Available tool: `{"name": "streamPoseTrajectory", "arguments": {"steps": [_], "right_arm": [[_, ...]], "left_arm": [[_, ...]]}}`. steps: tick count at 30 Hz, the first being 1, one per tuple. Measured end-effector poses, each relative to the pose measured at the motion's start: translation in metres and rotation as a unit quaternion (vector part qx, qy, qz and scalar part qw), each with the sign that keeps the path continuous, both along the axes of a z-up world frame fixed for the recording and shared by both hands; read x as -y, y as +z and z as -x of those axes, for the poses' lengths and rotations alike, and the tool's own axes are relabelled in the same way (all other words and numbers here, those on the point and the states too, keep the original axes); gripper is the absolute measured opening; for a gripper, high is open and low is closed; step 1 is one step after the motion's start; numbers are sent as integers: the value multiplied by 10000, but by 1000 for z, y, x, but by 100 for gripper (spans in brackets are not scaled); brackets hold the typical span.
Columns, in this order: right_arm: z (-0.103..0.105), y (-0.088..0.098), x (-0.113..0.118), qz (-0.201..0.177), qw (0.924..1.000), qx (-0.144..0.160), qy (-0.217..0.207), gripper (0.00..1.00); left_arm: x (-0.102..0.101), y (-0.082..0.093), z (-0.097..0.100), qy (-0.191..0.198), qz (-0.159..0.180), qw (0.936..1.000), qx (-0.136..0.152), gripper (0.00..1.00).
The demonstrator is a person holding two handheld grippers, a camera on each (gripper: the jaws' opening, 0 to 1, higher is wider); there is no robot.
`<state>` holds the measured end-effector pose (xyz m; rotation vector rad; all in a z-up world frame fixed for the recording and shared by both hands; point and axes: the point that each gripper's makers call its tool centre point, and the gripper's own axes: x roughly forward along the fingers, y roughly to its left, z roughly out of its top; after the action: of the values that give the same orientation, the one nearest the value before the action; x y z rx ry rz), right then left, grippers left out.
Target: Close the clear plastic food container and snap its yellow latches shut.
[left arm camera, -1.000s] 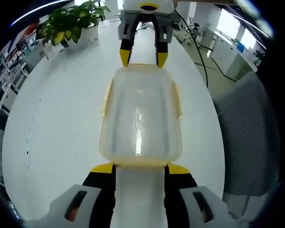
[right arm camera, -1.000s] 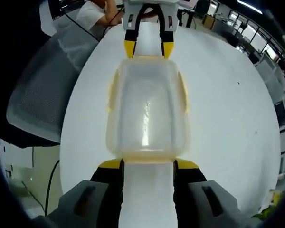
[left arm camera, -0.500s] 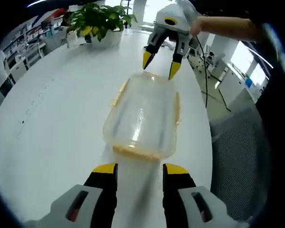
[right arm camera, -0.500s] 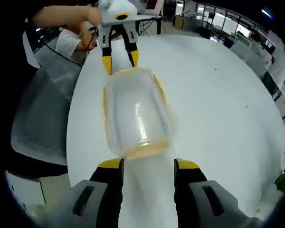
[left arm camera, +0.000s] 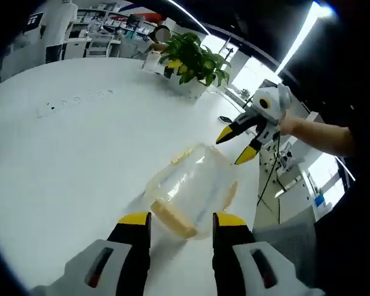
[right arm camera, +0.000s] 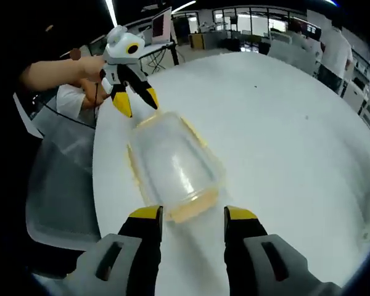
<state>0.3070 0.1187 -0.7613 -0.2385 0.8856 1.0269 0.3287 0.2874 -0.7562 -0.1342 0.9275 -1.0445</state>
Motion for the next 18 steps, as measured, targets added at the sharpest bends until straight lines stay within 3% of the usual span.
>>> {"name": "streamPoseTrajectory", "arguments": {"steps": [1,3,11,15,18], "right_arm": [[-2,1,0,-10,10000,18,-95,38],[-4,2,-1,-60,9998,28,-203,39],[-8,-12,6,3,9967,-195,-786,42],[-11,-11,7,-85,9948,-114,-1012,35],[-11,-11,4,-251,9918,-189,-1239,36]], "left_arm": [[2,3,-1,220,213,9994,-169,34],[1,3,-3,453,321,9978,-349,35],[-5,-19,1,980,-10,9923,-760,35],[-2,-22,2,1236,-67,9886,-854,35],[2,-24,5,1293,-178,9882,-807,33]]}}
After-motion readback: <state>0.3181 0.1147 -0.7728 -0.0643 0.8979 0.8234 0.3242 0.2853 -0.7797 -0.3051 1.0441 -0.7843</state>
